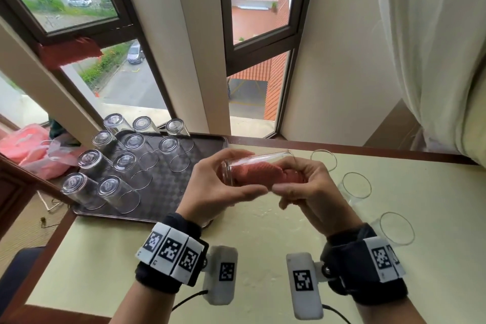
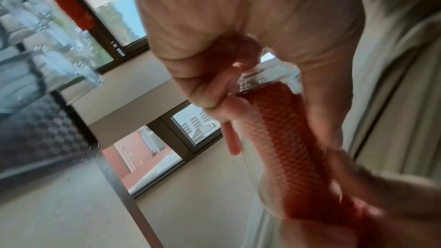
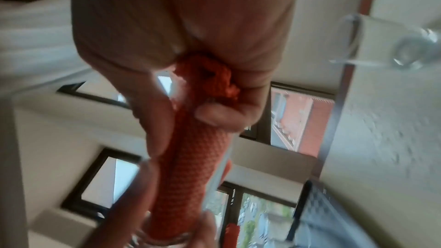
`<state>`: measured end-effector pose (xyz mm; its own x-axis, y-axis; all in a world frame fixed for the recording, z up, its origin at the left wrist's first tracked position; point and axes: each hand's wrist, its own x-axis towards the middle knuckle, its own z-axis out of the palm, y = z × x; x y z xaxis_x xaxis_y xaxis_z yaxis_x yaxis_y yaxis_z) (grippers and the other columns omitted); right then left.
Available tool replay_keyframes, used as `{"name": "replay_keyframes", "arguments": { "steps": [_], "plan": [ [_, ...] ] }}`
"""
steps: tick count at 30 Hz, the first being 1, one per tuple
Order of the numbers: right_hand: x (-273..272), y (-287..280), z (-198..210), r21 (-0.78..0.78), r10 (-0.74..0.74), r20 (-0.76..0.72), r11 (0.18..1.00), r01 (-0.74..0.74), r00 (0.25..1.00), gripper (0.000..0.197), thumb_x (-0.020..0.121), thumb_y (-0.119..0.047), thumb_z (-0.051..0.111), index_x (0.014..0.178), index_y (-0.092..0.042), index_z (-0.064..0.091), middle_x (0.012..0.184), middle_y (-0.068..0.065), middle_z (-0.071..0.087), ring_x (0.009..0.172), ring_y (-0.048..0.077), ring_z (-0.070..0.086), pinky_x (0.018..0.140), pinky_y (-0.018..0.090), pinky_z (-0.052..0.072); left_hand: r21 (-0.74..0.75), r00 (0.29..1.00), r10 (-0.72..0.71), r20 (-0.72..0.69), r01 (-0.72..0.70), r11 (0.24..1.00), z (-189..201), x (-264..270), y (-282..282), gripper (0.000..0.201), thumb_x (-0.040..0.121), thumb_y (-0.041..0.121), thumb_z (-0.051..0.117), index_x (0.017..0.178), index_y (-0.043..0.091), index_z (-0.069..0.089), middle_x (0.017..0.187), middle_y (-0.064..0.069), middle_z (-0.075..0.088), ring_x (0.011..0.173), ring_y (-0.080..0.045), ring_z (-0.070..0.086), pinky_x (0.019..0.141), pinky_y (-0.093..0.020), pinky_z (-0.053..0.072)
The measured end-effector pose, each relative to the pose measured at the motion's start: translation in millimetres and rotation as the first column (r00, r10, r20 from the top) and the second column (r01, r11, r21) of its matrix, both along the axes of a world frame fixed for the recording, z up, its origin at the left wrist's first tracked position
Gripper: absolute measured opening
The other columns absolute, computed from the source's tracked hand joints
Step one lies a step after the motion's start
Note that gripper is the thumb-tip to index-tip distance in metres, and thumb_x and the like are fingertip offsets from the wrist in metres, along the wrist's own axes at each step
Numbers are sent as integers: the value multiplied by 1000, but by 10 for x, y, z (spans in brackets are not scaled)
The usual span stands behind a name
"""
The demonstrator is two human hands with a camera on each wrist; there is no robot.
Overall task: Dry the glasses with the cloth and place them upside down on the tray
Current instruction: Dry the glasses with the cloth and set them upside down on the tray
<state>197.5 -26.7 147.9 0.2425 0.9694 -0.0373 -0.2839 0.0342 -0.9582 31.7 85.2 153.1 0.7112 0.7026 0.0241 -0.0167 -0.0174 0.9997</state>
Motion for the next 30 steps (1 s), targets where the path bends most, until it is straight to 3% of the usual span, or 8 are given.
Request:
{"name": "replay_keyframes", "arguments": {
  "steps": [2, 7, 10, 15, 20, 23, 27, 30],
  "plan": [
    [28, -21, 13, -28, 39, 40, 999, -38, 998, 33, 61, -10, 82, 93, -9, 74, 90, 14, 66, 67, 16, 59, 50, 22, 51, 23, 1000, -18, 7, 17, 1000, -8, 1, -9, 63, 53, 9, 96, 110, 11, 68, 99, -13, 76, 84, -20, 73, 69, -26, 59],
    [-54, -15, 80, 55, -54, 123, 997, 47, 991, 63, 66, 40, 45, 79, -12, 77, 78, 3, 74, 75, 16, 71, 56, 24, 56, -162, 997, -67, -39, 60, 985, -19, 4, 8, 66, 53, 27, 90, 113, 14, 67, 87, -6, 73, 63, -15, 62, 48, -23, 52],
    [-75, 13, 101, 73, -56, 153, 996, 45, 987, 55, 64, 32, 52, 79, -14, 77, 78, 2, 74, 76, 15, 71, 58, 25, 58, -137, 999, -41, 15, 43, 990, -6, -23, 30, 59, 56, 30, 87, 110, 15, 71, 82, -5, 73, 58, -13, 60, 46, -22, 50],
    [96, 50, 176, 30, 69, 155, 997, -75, 986, 39, 57, 11, 75, 88, -12, 79, 78, 5, 71, 56, 12, 59, 43, 21, 47, -5, 996, -66, 62, 66, 998, -22, 19, 1, 62, 59, 6, 94, 116, 10, 68, 100, -13, 76, 85, -19, 73, 72, -29, 59],
    [5, 64, 201, 62, -64, 182, 997, 53, 981, 62, 66, 37, 53, 77, -18, 80, 75, -1, 74, 72, 14, 70, 55, 26, 58, -190, 998, -59, -6, 57, 980, -4, 35, 71, 79, 43, 49, 95, 108, 12, 71, 81, -3, 70, 58, -13, 56, 46, -19, 48],
    [-7, 74, 167, 56, -63, 188, 997, 53, 980, 54, 66, 36, 54, 86, -10, 76, 79, 2, 74, 72, 14, 69, 55, 26, 58, -223, 999, -32, -18, 28, 974, 3, 26, 86, 73, 45, 45, 93, 102, 5, 70, 76, -4, 66, 51, -12, 51, 39, -20, 43],
    [59, 38, 155, -46, 61, 85, 997, -58, 995, 42, 62, 2, 77, 104, 1, 71, 86, 18, 66, 62, 16, 58, 43, 22, 47, 83, 999, -12, -39, 15, 996, -2, -3, 24, 66, 54, 23, 96, 113, 9, 69, 94, -9, 77, 78, -25, 74, 66, -33, 61],
    [54, 48, 123, -38, -42, 65, 998, 45, 997, 41, 49, 13, 69, 88, 2, 74, 72, 13, 68, 55, 16, 58, 41, 21, 45, 237, 999, -20, -33, 28, 971, -41, 21, -29, 70, 57, 16, 96, 120, 11, 66, 100, -9, 76, 90, -22, 75, 79, -32, 60]
  ]
}}
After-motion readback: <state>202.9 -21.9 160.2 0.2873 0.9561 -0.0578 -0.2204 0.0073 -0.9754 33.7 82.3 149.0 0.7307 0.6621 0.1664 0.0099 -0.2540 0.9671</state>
